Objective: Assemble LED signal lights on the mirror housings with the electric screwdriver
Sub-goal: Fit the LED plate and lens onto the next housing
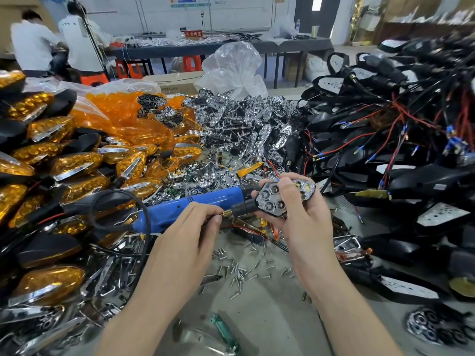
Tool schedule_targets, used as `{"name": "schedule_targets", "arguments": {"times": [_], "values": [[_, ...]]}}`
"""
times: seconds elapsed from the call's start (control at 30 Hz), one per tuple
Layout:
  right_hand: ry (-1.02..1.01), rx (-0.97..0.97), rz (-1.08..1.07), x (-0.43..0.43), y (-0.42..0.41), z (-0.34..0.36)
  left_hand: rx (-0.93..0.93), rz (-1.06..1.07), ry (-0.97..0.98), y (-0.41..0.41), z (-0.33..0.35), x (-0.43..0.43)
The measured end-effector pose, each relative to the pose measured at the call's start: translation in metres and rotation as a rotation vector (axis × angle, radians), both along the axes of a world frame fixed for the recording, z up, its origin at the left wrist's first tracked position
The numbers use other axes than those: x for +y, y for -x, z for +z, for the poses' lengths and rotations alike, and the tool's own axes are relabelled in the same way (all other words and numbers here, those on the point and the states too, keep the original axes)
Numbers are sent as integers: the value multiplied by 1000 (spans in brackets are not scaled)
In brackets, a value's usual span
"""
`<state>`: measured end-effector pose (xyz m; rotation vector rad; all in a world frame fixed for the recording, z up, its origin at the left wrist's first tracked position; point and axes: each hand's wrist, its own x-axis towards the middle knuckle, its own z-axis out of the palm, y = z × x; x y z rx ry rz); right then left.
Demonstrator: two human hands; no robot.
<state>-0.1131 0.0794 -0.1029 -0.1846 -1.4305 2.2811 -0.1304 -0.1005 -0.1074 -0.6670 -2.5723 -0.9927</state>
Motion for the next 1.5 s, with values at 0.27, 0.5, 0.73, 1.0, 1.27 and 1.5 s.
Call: {"name": "schedule_targets", "arguments": {"times": [0.27,0.5,0.73,1.0,1.27,1.5], "values": [[-15,18,9,2,0,-1,-9,-10,-26,-2,0,1],[-147,-1,-3,-11,0,-2,171,60,40,-15,6,26],[-289,12,80,-15,3,-11,-215,-38,-276,-9,3,25],[-313,-9,96,-16,1,-11,-341,-76,-414,-5,3,26],[-313,-42,115,-15,3,-12,-343,-86,-435,-4,2,26],[-147,-114,223,-12,4,-13,-341,-68,-426,-4,1,24]]}}
